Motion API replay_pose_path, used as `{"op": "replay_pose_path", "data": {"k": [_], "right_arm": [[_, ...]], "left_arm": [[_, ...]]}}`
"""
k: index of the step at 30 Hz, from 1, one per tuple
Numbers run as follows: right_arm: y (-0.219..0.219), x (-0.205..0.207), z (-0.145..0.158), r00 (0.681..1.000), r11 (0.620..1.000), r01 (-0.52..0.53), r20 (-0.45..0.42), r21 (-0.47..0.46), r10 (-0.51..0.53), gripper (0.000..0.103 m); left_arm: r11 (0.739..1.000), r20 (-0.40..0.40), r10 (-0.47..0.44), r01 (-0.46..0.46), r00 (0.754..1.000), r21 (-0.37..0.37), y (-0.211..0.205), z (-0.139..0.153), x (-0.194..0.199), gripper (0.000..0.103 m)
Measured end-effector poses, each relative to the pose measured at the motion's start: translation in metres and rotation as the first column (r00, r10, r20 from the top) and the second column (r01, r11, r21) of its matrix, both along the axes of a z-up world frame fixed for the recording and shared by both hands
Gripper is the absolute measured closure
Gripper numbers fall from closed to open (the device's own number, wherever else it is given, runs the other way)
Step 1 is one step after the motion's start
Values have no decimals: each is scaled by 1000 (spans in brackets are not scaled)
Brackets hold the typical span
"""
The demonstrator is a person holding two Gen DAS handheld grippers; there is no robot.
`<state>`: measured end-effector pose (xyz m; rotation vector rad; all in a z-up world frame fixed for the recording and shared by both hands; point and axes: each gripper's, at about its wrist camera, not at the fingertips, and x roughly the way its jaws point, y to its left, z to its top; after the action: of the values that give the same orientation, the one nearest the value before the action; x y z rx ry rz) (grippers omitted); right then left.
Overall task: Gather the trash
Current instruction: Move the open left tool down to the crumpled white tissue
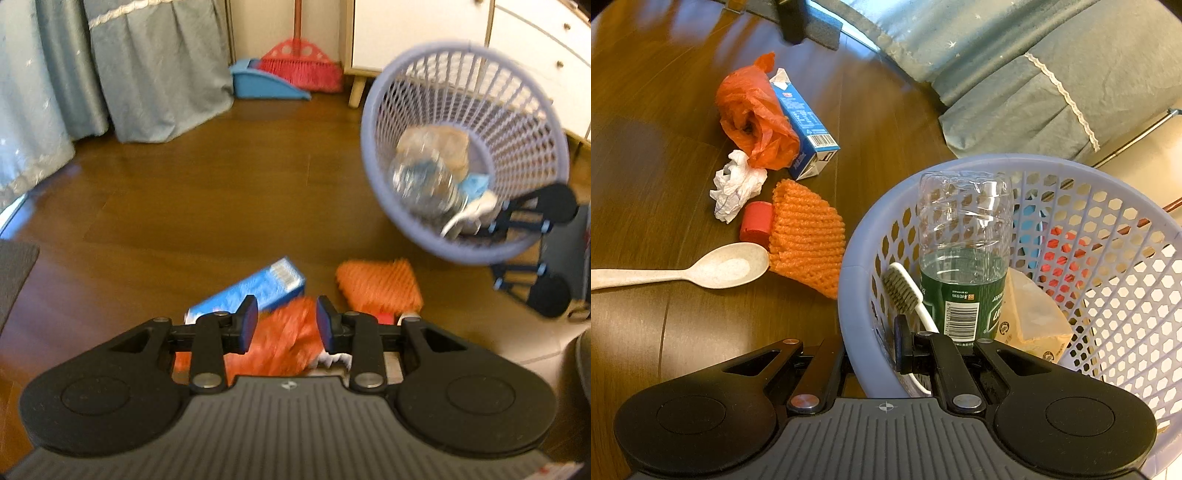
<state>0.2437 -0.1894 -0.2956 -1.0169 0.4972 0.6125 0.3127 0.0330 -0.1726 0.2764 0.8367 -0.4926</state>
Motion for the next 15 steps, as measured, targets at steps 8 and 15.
{"op": "replay_pose_path", "data": {"k": [8,15], "right_arm": [[1,-1,-2,1000,1000,-4,1,-7,4,99],[1,-1,-3,1000,1000,-5,2,-9,5,99]], "left_arm": [[1000,-83,3,-3,997,0,3,-37,-14,71],[999,-158,-49,45,986,-29,-29,-62,-20,62]]}}
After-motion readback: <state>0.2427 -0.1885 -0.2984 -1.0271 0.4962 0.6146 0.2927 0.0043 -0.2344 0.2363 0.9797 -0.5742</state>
